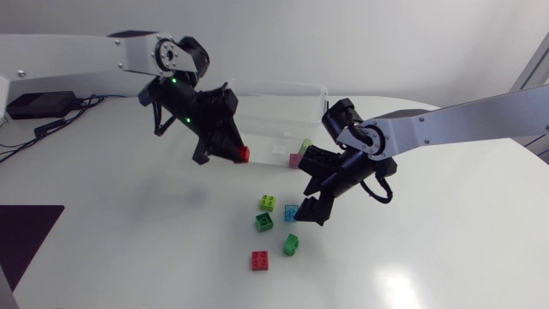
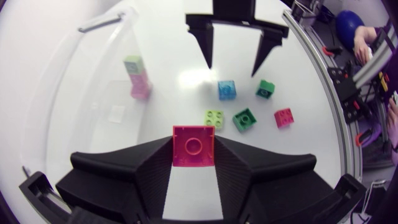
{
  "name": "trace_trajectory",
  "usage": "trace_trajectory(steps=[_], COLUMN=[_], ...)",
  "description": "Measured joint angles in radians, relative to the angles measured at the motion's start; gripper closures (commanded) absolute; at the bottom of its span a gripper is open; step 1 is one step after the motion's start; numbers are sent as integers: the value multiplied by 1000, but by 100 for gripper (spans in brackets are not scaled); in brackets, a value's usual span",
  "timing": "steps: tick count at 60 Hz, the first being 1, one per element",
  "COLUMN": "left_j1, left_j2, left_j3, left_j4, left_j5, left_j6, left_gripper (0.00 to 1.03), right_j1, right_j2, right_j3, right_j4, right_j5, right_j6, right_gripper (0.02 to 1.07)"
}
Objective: Place the duplo bricks in the container
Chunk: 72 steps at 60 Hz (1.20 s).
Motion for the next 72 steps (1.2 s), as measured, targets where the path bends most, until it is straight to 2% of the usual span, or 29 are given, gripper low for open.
trace_trajectory(steps=[17, 28, 38, 47, 51, 58, 60, 65, 70, 72], left_j1=[6, 21, 29, 33, 33, 33, 33, 33, 33, 33], left_j2=[-55, -10, 81, 148, 167, 176, 176, 176, 176, 176], left_j3=[41, 130, 224, 239, 238, 237, 237, 237, 235, 231], left_j4=[328, 490, 542, 577, 610, 636, 641, 652, 657, 662], left_j5=[-3, -71, -145, -222, -260, -307, -321, -351, -370, -373], left_j6=[-398, -573, -665, -712, -736, -765, -769, -779, -792, -795], left_gripper=[72, 72, 70, 65, 58, 29, 17, 6, 5, 5], right_j1=[8, 13, 13, 13, 13, 16, 20, 34, 42, 43], right_j2=[44, 63, 93, 118, 128, 148, 155, 175, 195, 204], right_j3=[32, 51, 68, 77, 86, 101, 105, 120, 136, 144], right_j4=[12, 13, 15, 7, -1, -4, -4, -11, -26, -38], right_j5=[0, 0, 1, 0, 1, 10, 24, 42, 46, 49], right_j6=[-27, -54, -83, -121, -135, -161, -168, -179, -183, -187], right_gripper=[7, 7, 7, 7, 7, 7, 10, 15, 24, 32])
